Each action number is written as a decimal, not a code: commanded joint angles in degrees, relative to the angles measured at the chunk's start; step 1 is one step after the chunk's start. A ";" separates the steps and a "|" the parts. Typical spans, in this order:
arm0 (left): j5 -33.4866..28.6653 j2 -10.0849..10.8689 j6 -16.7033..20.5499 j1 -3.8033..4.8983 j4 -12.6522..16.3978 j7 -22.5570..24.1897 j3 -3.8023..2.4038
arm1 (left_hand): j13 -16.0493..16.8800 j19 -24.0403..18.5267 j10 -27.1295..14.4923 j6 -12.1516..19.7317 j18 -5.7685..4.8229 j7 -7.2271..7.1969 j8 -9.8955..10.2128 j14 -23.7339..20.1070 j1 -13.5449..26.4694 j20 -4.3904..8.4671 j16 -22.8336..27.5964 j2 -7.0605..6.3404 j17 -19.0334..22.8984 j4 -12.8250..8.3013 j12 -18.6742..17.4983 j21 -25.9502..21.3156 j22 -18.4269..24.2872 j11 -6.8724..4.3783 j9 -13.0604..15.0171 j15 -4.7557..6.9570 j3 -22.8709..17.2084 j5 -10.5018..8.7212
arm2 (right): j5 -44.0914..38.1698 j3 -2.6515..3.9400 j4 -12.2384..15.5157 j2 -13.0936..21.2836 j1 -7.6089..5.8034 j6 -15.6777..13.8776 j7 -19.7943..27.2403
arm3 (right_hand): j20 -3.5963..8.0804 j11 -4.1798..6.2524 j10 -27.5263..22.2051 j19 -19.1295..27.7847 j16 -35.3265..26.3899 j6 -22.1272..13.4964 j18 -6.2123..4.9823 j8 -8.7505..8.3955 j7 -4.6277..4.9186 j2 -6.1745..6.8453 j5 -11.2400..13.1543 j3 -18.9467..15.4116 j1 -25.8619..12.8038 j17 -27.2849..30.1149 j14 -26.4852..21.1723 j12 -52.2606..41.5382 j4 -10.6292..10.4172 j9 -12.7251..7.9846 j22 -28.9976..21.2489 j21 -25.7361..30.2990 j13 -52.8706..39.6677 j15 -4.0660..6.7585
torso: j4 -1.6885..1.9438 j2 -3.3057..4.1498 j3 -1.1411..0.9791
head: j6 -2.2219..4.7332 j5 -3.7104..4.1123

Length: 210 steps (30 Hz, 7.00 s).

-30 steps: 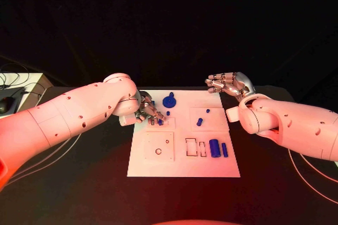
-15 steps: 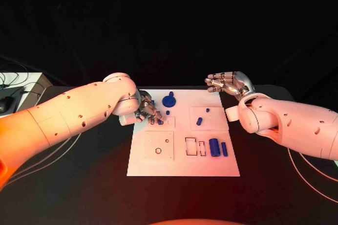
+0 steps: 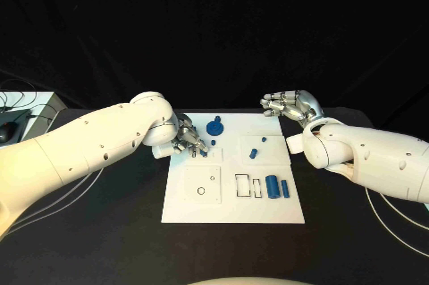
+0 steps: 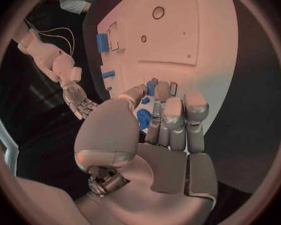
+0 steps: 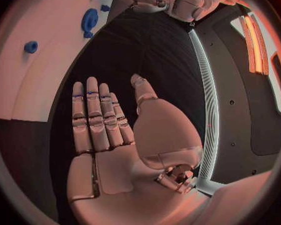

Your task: Assemble the parts on the task board

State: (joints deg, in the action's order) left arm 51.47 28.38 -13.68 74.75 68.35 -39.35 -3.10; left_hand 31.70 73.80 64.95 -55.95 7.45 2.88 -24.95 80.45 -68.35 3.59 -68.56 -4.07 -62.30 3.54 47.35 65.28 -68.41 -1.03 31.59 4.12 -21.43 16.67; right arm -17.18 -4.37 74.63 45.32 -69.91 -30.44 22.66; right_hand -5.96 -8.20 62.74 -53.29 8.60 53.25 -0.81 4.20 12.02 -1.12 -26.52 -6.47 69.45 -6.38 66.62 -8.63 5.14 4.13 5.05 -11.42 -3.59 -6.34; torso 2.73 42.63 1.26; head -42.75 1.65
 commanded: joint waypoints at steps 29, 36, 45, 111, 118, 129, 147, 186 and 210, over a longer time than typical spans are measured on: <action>-3.00 0.56 5.05 0.03 1.66 1.33 1.21 | -0.16 1.15 4.65 -1.75 -1.78 -1.12 -0.34 0.89 3.04 1.93 0.02 -3.04 -1.46 -6.97 -3.11 0.66 -1.46 -1.65 8.00 1.21 -15.17 0.59 | -0.15 0.02 -0.14 -0.10 0.00 0.97 0.38 | 0.04 -0.10 -0.28 0.46 -0.41 -0.47 0.81 -0.30 0.05 -0.02 -0.33 0.35 -0.32 0.08 -0.24 0.26 -0.14 -0.04 -0.14 -0.12 0.07 0.02 | 0.03 0.00 0.02 | -0.45 -0.32; -2.67 0.49 5.33 -0.03 1.75 1.14 1.96 | -0.14 1.32 4.96 -1.97 -1.80 -1.13 -0.19 0.96 3.29 1.99 0.09 -3.25 -1.57 -7.39 -3.28 0.80 -1.67 -1.72 8.53 1.27 -15.92 0.77 | -0.15 0.02 -0.11 -0.08 0.00 0.98 0.40 | 0.02 -0.12 -0.32 0.50 -0.43 -0.49 0.81 -0.30 0.06 0.02 -0.34 0.33 -0.32 0.09 -0.28 0.27 -0.13 -0.04 -0.17 -0.09 0.08 0.00 | -0.02 0.05 0.03 | -0.58 -0.39; -1.39 0.67 5.92 -0.05 1.86 1.13 2.14 | -0.16 1.39 5.15 -2.12 -1.80 -1.15 -0.13 0.99 3.40 2.04 0.07 -3.38 -1.67 -7.50 -3.33 0.86 -1.75 -1.76 8.75 1.32 -16.25 0.91 | -0.15 0.02 -0.05 -0.01 0.00 0.97 0.42 | 0.02 -0.12 -0.32 0.50 -0.43 -0.49 0.81 -0.30 0.06 0.02 -0.34 0.33 -0.32 0.09 -0.28 0.27 -0.13 -0.04 -0.17 -0.09 0.08 0.00 | 0.07 0.02 0.03 | -0.72 -0.43; 0.82 1.44 4.24 -0.17 2.54 1.56 2.16 | -0.73 1.73 6.04 -3.08 -2.06 -1.13 0.56 1.14 2.66 2.35 0.02 -4.52 -2.27 -7.82 -3.72 1.30 -2.41 -1.94 9.29 1.46 -17.22 1.69 | -0.15 0.02 -0.21 -0.03 0.01 1.12 0.46 | 0.02 -0.12 -0.32 0.50 -0.43 -0.49 0.81 -0.30 0.06 0.02 -0.34 0.33 -0.32 0.09 -0.28 0.27 -0.13 -0.04 -0.17 -0.09 0.08 0.00 | 0.02 0.00 -0.04 | -0.98 -0.58; 1.37 1.29 3.83 -0.17 2.34 1.25 2.20 | -0.81 1.81 6.12 -3.24 -2.10 -1.11 0.70 1.17 2.53 2.40 0.02 -4.68 -2.35 -7.91 -3.73 1.39 -2.53 -1.96 9.33 1.49 -17.29 1.87 | -0.15 0.02 -0.25 -0.08 0.01 1.14 0.45 | 0.02 -0.12 -0.32 0.50 -0.43 -0.49 0.81 -0.30 0.06 0.02 -0.34 0.33 -0.32 0.09 -0.28 0.27 -0.13 -0.04 -0.17 -0.09 0.08 0.00 | 0.00 0.01 -0.06 | -0.99 -0.64; 2.10 0.96 2.96 -0.16 2.16 0.80 2.21 | -1.01 1.98 6.55 -3.88 -2.31 -1.21 1.23 1.23 2.69 2.62 0.01 -4.83 -2.42 -8.23 -3.86 1.53 -2.69 -2.06 9.12 1.56 -17.07 2.67 | -0.16 0.02 -0.24 -0.07 0.01 1.15 0.44 | 0.02 -0.12 -0.32 0.50 -0.43 -0.49 0.81 -0.30 0.06 0.02 -0.34 0.33 -0.32 0.09 -0.28 0.27 -0.13 -0.04 -0.17 -0.09 0.08 0.00 | -0.03 0.01 -0.07 | -1.03 -0.58; 1.81 -0.26 4.07 -0.17 1.28 0.92 2.43 | 0.14 2.43 7.31 -5.95 -2.80 -2.20 2.41 1.45 3.70 3.07 -0.62 -4.38 -2.82 -8.09 -3.70 1.95 -3.10 -2.56 9.86 1.87 -15.17 3.38 | -0.16 0.02 -0.09 0.00 0.01 1.16 0.41 | 0.00 -0.12 -0.36 0.52 -0.46 -0.51 0.81 -0.29 0.07 0.03 -0.38 0.31 -0.30 0.09 -0.32 0.26 -0.12 -0.04 -0.24 -0.07 0.07 -0.01 | -0.05 0.07 -0.06 | -1.09 -0.59; 2.36 -0.87 6.06 -0.34 1.26 2.28 2.81 | 4.26 3.13 11.75 -12.26 -3.86 -4.28 5.61 1.99 3.09 3.40 -3.55 -1.96 -4.83 -7.34 -7.11 2.34 -3.49 -3.41 12.53 2.13 -7.75 3.31 | -0.17 0.02 -0.05 0.05 0.00 1.22 0.41 | 0.00 -0.12 -0.35 0.53 -0.47 -0.50 0.81 -0.29 0.07 0.03 -1.19 0.44 -0.27 0.10 -0.33 0.29 -0.02 -0.04 -0.24 -0.06 0.07 -0.01 | -0.01 -0.01 -0.02 | -1.42 -0.32; 2.64 -0.60 5.64 -0.40 1.39 2.43 2.84 | 4.98 3.31 12.49 -13.00 -3.99 -4.67 5.56 2.04 3.81 3.29 -4.16 -2.44 -5.36 -6.95 -7.51 2.89 -3.92 -3.47 12.94 2.05 -6.12 4.14 | -0.18 0.02 -0.10 0.06 0.00 1.26 0.42 | 0.00 -0.11 -0.34 0.54 -0.47 -0.51 0.81 -0.30 0.06 0.00 -1.42 0.51 -0.31 0.10 -0.32 0.32 0.05 -0.05 -0.24 -0.06 0.08 -0.01 | -0.02 0.00 -0.01 | -1.50 -0.21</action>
State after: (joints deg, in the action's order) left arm 53.93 27.75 -7.43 74.49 69.68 -37.23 -0.36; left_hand 36.62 76.78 77.02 -68.80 4.33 -1.55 -19.39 82.22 -65.29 6.95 -72.50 -6.48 -67.62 -1.40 39.93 68.01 -72.24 -4.47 44.44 6.25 -26.05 20.94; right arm -17.19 -4.38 74.50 45.39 -69.90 -29.99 22.60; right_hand -5.96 -8.20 62.74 -53.30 8.38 53.20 -0.82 4.20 12.07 -1.12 -27.64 -6.40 69.45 -6.34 66.62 -8.63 5.21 4.13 4.87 -11.42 -3.59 -6.34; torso 2.72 42.63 1.22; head -44.21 1.42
